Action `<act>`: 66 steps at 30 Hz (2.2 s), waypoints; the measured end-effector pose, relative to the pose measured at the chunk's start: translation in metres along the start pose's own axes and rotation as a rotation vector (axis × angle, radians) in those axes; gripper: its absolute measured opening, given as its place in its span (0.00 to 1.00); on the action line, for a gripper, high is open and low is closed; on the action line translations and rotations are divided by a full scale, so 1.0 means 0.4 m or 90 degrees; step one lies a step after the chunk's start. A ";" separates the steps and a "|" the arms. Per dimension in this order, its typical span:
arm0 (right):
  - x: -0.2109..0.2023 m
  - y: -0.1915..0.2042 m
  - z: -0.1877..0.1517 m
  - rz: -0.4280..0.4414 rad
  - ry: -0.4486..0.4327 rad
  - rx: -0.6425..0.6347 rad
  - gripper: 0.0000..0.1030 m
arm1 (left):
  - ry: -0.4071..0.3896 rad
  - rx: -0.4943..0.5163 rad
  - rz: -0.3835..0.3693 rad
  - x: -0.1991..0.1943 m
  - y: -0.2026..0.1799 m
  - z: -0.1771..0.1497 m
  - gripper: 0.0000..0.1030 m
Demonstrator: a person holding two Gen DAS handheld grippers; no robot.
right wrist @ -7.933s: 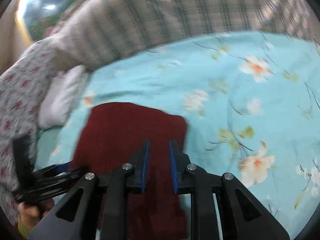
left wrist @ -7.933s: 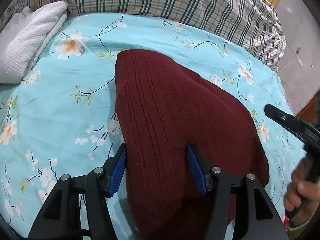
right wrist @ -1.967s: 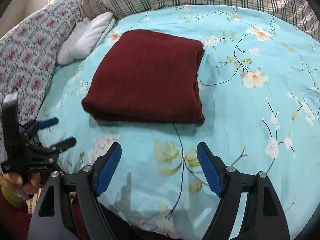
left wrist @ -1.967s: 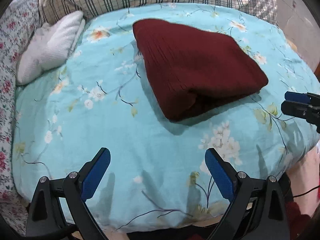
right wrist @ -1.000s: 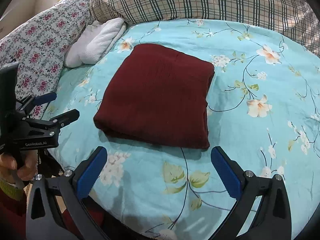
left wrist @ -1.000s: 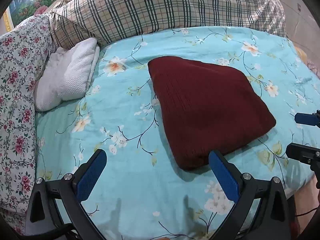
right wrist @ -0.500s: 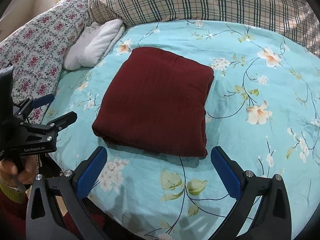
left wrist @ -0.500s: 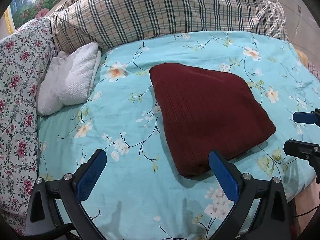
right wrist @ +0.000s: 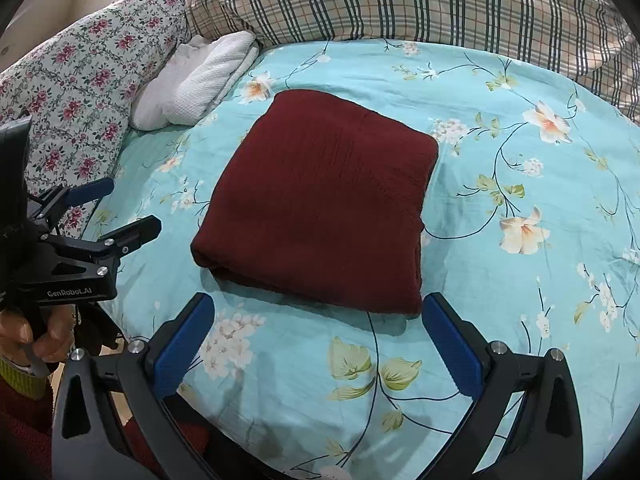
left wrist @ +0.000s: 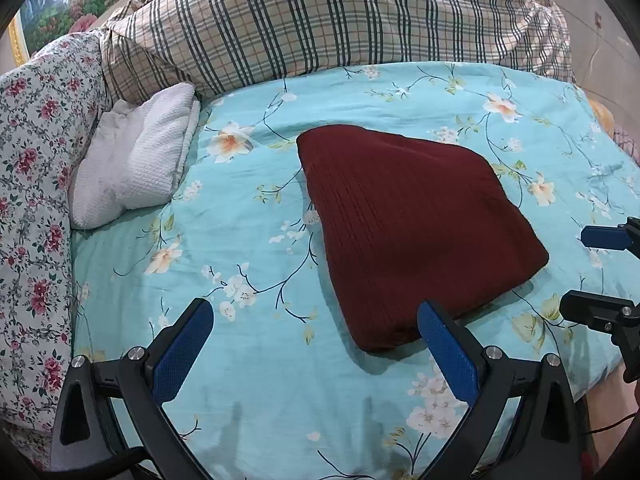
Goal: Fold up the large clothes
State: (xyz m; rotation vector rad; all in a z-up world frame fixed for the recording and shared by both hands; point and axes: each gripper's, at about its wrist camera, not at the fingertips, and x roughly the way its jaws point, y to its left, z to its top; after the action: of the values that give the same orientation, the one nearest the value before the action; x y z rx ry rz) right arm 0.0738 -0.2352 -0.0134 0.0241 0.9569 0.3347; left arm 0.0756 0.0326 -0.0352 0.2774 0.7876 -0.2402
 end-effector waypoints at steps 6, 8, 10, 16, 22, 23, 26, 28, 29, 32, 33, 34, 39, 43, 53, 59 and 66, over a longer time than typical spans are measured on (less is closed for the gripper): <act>-0.004 -0.005 0.002 -0.001 -0.002 0.003 1.00 | 0.000 0.001 -0.002 -0.001 0.000 0.000 0.99; -0.004 -0.005 0.004 -0.002 -0.002 0.003 1.00 | 0.002 0.002 -0.003 0.000 -0.002 0.000 0.99; -0.003 -0.005 0.004 -0.002 -0.002 0.003 1.00 | 0.002 0.003 -0.003 0.001 -0.004 0.000 0.99; -0.004 -0.004 0.004 -0.002 -0.002 0.002 1.00 | -0.002 0.002 -0.003 0.001 -0.002 0.001 0.99; -0.005 -0.002 0.008 0.000 -0.006 0.002 1.00 | -0.004 0.001 -0.001 -0.002 0.003 0.001 0.99; -0.005 -0.002 0.008 0.000 -0.006 0.002 1.00 | -0.004 0.001 0.000 -0.002 0.003 0.001 0.99; -0.005 0.000 0.007 0.000 -0.005 0.003 1.00 | -0.005 0.001 -0.001 -0.001 0.004 0.001 0.99; -0.005 0.001 0.008 0.000 -0.005 0.003 1.00 | -0.005 0.002 -0.001 -0.002 0.005 0.001 0.99; -0.005 0.002 0.008 0.000 -0.005 0.003 1.00 | -0.005 0.002 -0.001 -0.001 0.005 0.001 0.99; -0.004 0.001 0.008 0.000 -0.005 0.002 1.00 | -0.005 0.002 -0.001 -0.001 0.004 0.001 0.99; -0.005 0.002 0.009 0.000 -0.005 0.001 1.00 | -0.006 0.001 -0.001 -0.001 0.006 0.002 0.99; -0.004 0.002 0.008 0.000 -0.005 0.002 1.00 | -0.006 0.001 -0.001 -0.001 0.008 0.002 0.99; -0.004 0.003 0.010 0.000 -0.006 0.003 1.00 | -0.008 -0.002 0.002 -0.003 0.013 0.003 0.99; -0.003 0.002 0.010 0.000 -0.005 0.002 1.00 | -0.010 -0.004 0.004 -0.005 0.013 0.005 0.99; -0.004 0.001 0.010 0.000 -0.006 0.002 1.00 | -0.011 -0.004 0.005 -0.007 0.014 0.006 0.99; -0.003 0.002 0.014 0.001 -0.006 0.002 1.00 | -0.011 -0.004 0.006 -0.007 0.013 0.008 0.99; -0.004 0.004 0.014 0.001 -0.006 0.002 1.00 | -0.012 -0.003 0.007 -0.007 0.014 0.009 0.99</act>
State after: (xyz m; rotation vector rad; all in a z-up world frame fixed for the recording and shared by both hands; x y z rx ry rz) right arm 0.0770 -0.2335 -0.0088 0.0294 0.9481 0.3339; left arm 0.0778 0.0369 -0.0301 0.2742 0.7680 -0.2301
